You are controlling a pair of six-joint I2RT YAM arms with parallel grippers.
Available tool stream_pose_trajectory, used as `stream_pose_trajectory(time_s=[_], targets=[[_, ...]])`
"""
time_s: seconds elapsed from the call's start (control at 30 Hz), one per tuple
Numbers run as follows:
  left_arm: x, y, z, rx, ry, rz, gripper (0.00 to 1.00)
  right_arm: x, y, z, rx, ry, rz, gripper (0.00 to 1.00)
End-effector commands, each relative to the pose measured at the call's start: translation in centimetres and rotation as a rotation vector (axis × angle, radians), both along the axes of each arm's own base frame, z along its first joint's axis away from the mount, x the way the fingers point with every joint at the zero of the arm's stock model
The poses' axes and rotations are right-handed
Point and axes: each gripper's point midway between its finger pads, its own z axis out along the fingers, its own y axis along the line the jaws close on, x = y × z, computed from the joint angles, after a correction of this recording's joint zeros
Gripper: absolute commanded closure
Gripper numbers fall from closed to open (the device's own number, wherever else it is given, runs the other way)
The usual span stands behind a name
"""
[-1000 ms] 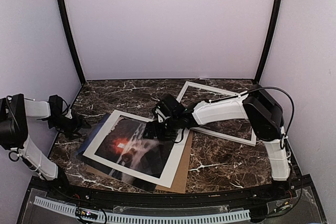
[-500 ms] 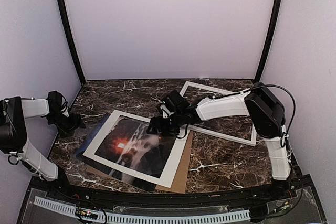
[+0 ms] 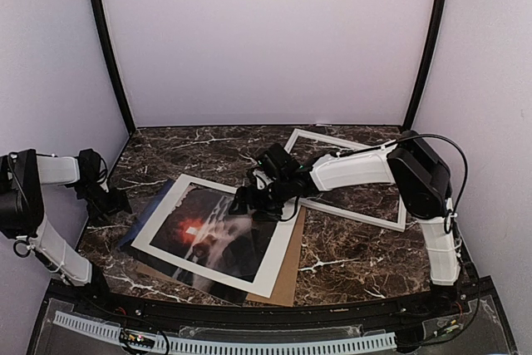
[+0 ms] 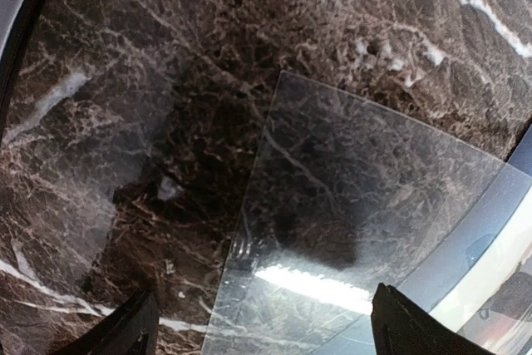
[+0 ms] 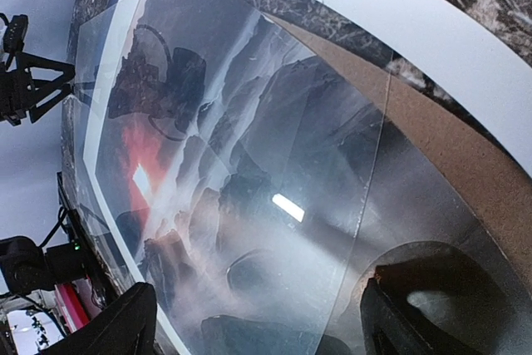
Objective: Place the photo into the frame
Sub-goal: Pick up the glass panel from the mat board.
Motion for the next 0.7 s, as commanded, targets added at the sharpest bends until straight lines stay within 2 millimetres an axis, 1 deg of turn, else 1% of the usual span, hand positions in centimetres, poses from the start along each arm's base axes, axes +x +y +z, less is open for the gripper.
stream_pose_trajectory(time_s=[0.0, 0.13, 0.43, 0.53, 0.67], targets=[[-0.9, -1.0, -0.8, -0.059, 0.04, 0.005, 0.1, -1.0, 0.2, -1.1, -0.012, 0.101, -0.012, 0.14], [-1.1, -1.5, -1.1, -0.078, 0.024, 0.008, 0.11, -1.0, 0.7, -1.0, 0.023, 0.16, -0.038, 0.14], [-0.5, -2.8, -1.1, -0.134, -0.01, -0.01, 0.12, -1.4, 1.3, -1.0, 0.1, 0.267, -0.078, 0.14], [-0.4, -3.4, -1.1, -0.141, -0.012, -0.03, 0.12, -1.4, 1.1, -1.2, 0.107, 0.287, -0.096, 0.14], [-0.2, -4.1, -1.2, -0.162, -0.017, -0.051, 0.12, -1.0, 1.0, -0.5, 0.128, 0.287, -0.117, 0.14]])
